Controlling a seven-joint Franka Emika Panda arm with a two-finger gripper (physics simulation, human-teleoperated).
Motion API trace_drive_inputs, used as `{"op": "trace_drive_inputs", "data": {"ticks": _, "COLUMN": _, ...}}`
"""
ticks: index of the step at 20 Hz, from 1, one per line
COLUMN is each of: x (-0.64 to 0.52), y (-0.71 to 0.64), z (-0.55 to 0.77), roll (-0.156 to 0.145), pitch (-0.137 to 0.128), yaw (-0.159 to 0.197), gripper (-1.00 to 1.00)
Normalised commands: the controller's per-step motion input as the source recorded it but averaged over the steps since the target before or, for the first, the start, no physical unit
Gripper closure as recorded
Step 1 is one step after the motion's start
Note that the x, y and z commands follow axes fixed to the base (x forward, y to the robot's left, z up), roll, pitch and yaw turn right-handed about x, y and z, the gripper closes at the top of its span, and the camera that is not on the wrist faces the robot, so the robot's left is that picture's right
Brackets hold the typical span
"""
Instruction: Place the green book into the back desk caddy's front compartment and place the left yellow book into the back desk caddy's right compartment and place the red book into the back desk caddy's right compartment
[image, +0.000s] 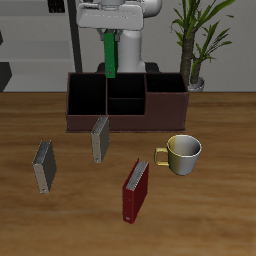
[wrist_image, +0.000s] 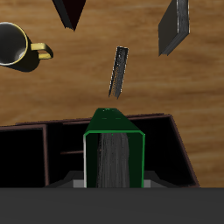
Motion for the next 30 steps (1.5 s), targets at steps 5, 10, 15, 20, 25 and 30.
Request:
{"op": "trace_drive_inputs", "data": {"ticks": 5, "x": -0.2, "y": -0.12, "z": -0.08, "roll": -0.028, "pitch": 0.006, "yaw": -0.008, "gripper": 1.0}}
{"op": "trace_drive_inputs", "data": {"ticks": 10, "x": -0.11, "y": 0.1, "z": -0.03, "roll": 0.019, "pitch": 0.009, "yaw": 0.061, "gripper": 1.0}}
{"op": "trace_drive_inputs", "data": {"ticks": 15, "x": 0.09, "y": 0.18, "z": 0.1, "roll": -0.006, "pitch": 0.023, "yaw": 0.126, "gripper": 1.0}}
{"op": "trace_drive_inputs", "data": {"ticks": 20, "x": 0.19, "y": 0.22, "z": 0.08, "roll": -0.018, "pitch": 0.011, "yaw": 0.238, "gripper": 1.0}}
{"op": "trace_drive_inputs", "data": {"ticks": 25, "x": 0.26, "y": 0.23, "z": 0.11, "roll": -0.053, "pitch": -0.017, "yaw": 0.289, "gripper": 1.0}}
{"op": "trace_drive_inputs", "data": {"ticks": 30, "x": 0.06, "y": 0.15, "z": -0.03, "roll": 0.022, "pitch": 0.011, "yaw": 0.322, "gripper": 1.0}}
